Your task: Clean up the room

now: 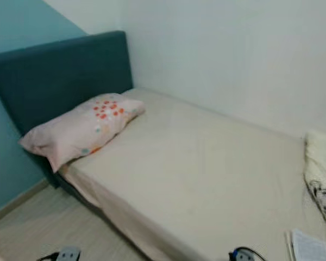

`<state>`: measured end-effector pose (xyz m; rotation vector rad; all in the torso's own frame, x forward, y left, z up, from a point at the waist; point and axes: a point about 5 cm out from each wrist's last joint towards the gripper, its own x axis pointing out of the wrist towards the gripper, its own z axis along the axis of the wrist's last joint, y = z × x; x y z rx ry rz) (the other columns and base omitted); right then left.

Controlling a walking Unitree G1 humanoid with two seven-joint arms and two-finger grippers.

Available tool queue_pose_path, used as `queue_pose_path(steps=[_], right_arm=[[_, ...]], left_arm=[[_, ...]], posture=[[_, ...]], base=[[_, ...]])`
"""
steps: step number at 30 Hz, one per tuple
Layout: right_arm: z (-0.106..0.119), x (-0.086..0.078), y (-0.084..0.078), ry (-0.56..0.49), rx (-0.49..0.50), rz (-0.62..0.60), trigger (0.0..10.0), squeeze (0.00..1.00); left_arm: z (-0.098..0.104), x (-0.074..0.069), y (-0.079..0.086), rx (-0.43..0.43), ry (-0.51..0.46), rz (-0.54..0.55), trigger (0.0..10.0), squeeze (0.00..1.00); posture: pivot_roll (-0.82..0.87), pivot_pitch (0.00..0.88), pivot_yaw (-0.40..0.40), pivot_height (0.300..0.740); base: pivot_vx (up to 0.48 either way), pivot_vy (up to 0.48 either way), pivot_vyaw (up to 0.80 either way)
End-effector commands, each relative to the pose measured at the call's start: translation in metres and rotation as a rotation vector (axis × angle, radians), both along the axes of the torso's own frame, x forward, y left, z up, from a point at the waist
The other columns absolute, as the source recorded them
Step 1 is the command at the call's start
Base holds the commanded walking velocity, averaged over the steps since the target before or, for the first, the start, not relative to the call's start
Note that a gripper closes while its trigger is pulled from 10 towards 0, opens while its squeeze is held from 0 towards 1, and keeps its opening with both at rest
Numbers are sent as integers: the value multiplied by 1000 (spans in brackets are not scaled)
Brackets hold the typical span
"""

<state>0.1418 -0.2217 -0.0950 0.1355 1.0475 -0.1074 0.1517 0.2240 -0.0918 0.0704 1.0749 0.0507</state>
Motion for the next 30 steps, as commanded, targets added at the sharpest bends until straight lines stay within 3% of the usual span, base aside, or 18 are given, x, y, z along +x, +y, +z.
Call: queue_pose_path(steps=[1, 22, 30], right_arm=[[-1, -5, -3, 16, -12, 5, 10000, 0], [0, -1, -1, 15, -28, 72, 10000, 0], [0, -1, 0, 20, -34, 95, 10000, 0]], left_arm=[[1, 3, -1, 1, -8, -16, 10000, 0], [-1, 15, -42, -41, -32, -54, 10000, 0], [-1, 14, -42, -45, -33, -50, 10000, 0]], posture=[[83, 0, -54, 735], [83, 0, -57, 735], [83, 0, -57, 735]], base=[[0, 0, 800], [0, 0, 796], [0, 0, 794]])
